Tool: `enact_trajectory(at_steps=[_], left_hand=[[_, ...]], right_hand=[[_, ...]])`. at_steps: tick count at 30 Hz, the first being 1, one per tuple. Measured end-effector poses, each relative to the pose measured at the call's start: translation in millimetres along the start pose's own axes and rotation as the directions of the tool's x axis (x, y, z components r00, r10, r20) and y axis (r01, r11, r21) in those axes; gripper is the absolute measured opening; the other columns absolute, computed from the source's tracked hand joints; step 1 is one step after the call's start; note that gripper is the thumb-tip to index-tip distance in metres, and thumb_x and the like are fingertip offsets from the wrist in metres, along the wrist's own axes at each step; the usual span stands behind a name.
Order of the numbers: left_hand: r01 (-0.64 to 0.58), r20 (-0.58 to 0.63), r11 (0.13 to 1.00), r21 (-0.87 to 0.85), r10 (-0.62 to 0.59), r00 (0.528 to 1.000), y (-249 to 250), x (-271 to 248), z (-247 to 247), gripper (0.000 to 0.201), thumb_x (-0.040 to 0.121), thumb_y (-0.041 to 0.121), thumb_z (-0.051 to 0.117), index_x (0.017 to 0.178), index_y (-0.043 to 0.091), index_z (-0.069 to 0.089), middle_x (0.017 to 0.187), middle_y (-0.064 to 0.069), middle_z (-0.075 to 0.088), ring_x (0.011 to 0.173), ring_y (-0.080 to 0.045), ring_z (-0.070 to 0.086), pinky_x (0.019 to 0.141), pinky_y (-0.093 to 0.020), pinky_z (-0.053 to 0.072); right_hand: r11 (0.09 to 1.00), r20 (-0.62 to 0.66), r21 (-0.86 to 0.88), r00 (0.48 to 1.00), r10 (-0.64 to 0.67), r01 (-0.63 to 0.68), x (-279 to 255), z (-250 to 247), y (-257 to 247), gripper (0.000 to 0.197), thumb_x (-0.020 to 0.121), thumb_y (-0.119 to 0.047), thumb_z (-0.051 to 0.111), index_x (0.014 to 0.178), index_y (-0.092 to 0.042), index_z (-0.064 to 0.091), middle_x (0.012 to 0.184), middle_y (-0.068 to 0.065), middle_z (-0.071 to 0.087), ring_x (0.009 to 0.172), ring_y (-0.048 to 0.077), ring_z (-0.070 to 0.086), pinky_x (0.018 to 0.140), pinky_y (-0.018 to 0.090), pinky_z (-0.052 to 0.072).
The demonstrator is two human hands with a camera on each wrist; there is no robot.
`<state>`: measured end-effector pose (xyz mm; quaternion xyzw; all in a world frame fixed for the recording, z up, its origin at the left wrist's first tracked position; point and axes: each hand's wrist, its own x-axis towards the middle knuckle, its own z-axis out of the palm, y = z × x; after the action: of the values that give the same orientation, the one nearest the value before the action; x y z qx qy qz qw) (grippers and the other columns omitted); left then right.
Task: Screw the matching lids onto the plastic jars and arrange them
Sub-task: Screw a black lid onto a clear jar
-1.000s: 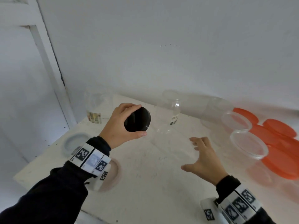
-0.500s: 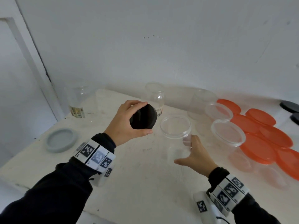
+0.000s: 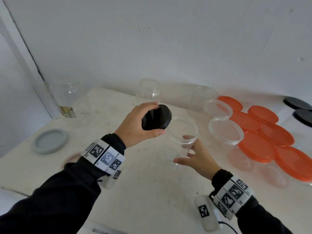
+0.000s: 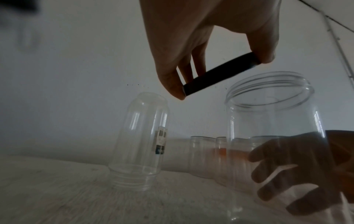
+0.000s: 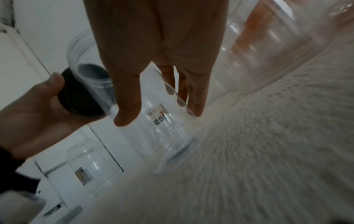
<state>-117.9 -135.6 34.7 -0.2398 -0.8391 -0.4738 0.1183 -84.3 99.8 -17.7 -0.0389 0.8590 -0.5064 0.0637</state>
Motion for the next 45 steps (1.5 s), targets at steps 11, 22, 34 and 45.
enact_trajectory(at_steps=[11,22,34,45], left_hand=[[-0.126,0.130,0.991,0.040,0.119,0.984,21.3,15.3,33.6,0.069,0.068,0.057,0.059,0.126,0.021,0.052,0.131,0.012,0.046,0.121,-0.006,0.037,0.103,-0.023,0.033],[-0.204,0.204,0.974,0.095,0.182,0.962,28.6,26.6,47.8,0.071,0.066,0.057,0.059,0.124,0.019,0.053,0.128,0.007,0.047,0.117,-0.008,0.035,0.096,-0.010,0.027],[0.118,0.202,0.958,-0.261,-0.065,0.977,11.3,4.0,48.7,0.124,0.045,0.054,0.083,0.134,0.048,-0.002,0.146,0.012,0.021,0.132,-0.006,0.030,0.104,-0.021,0.034],[0.273,0.210,0.929,-0.249,-0.223,0.952,5.8,-1.7,66.6,0.108,0.050,0.049,0.080,0.138,0.026,0.021,0.128,0.018,0.041,0.120,0.004,0.039,0.099,-0.018,0.035]], right_hand=[[0.999,-0.004,-0.023,0.999,-0.046,0.046,0.6,-0.6,5.6,0.072,0.062,-0.027,0.085,0.117,-0.024,0.038,0.125,-0.001,0.049,0.115,0.014,0.051,0.090,0.027,0.051],[0.998,0.041,-0.062,0.999,-0.030,0.032,3.1,-4.8,0.6,0.082,0.064,-0.025,0.085,0.126,-0.012,0.033,0.125,0.001,0.047,0.113,0.016,0.049,0.083,0.024,0.051],[0.955,0.306,-0.281,0.952,-0.004,0.094,0.6,-68.3,-74.6,0.120,0.050,-0.045,0.079,0.145,-0.030,0.008,0.147,-0.008,0.027,0.122,0.007,0.040,0.105,0.033,0.037],[0.473,0.518,-0.772,0.852,0.078,0.426,18.3,-50.3,-160.7,0.099,0.070,-0.052,0.073,0.146,-0.036,0.011,0.134,-0.003,0.035,0.118,0.018,0.043,0.098,0.032,0.040]])
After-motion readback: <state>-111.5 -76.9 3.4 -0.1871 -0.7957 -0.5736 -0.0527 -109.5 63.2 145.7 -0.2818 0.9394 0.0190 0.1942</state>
